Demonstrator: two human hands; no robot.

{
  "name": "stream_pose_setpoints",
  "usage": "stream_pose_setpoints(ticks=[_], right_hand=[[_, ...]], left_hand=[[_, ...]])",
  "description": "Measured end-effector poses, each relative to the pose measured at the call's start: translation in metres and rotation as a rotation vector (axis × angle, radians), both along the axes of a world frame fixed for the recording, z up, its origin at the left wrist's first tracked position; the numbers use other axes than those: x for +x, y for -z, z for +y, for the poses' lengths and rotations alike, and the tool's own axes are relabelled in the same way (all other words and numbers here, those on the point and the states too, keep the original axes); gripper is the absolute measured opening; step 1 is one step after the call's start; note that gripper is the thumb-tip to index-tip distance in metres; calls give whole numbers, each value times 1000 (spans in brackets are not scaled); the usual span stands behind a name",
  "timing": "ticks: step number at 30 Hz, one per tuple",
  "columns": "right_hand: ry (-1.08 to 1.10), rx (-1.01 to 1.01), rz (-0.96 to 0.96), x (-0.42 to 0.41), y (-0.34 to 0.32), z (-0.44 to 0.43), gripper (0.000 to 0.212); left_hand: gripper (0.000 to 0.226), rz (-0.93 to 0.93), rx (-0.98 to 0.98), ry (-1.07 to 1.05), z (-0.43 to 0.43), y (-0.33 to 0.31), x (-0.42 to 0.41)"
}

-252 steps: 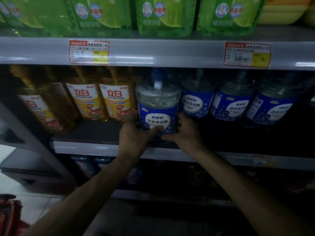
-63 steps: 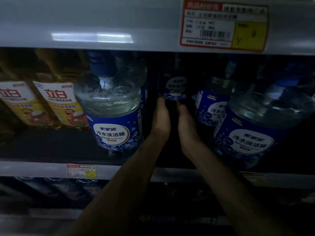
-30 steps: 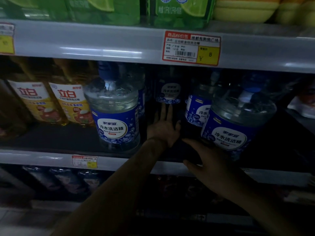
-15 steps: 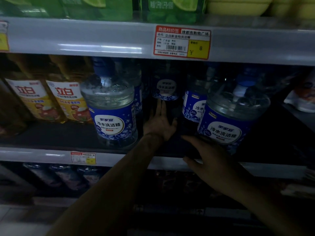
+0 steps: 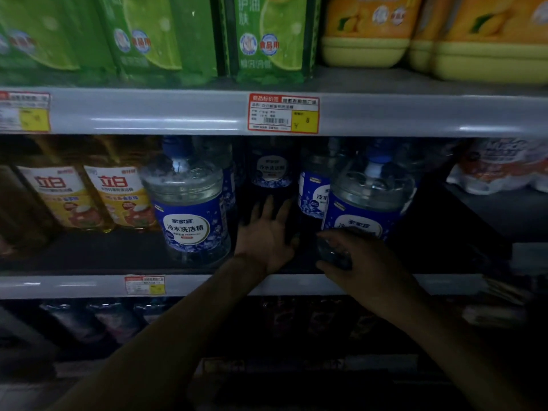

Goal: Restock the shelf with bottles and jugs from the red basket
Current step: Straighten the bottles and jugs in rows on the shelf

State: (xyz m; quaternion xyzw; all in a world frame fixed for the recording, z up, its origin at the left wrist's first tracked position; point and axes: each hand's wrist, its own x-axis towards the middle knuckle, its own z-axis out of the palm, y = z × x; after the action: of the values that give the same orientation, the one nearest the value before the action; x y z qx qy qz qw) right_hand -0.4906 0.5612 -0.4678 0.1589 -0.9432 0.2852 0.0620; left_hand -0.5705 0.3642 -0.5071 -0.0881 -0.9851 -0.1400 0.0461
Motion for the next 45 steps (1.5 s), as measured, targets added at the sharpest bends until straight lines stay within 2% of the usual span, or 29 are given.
stream_pose_setpoints(ticks=[3,5,9,13,18,20,24,28,33,37,40,45], right_hand=[[146,-34,-10,4,-8,10,18],[252,-55,-18,3,-10,20,11],[428,-162,-27,-3,-7,43,30],[440,-394,-94,-11,6,60,60],[352,-449,-152,-19,23,59,81],[342,-471,-130,-19,24,54,87],[350,-388,-47,-18,20,41,91],[365,-433,-24,-21,22,39,99],[314,-495,17,-17,21,30,90],[255,-510,26,-18,27,10,94],[217,-517,5,-24,29,-12,87],[152,-494,-3,-44,29,-43,87]], left_hand=[[83,-5,168,24,5,-11,18],[82,-33,355,55,8,-13,27],[77,-96,672,159,24,-13,38],[70,-198,967,198,37,-15,34],[68,-241,1026,243,44,-11,22],[67,-250,1073,258,48,-14,22],[67,-237,1123,266,56,-19,24],[65,-211,1144,227,53,-22,26],[62,-104,1146,175,41,-22,44],[56,-15,1120,111,21,-14,58],[53,66,1086,65,2,-13,66],[62,116,1077,-20,-22,-16,68]])
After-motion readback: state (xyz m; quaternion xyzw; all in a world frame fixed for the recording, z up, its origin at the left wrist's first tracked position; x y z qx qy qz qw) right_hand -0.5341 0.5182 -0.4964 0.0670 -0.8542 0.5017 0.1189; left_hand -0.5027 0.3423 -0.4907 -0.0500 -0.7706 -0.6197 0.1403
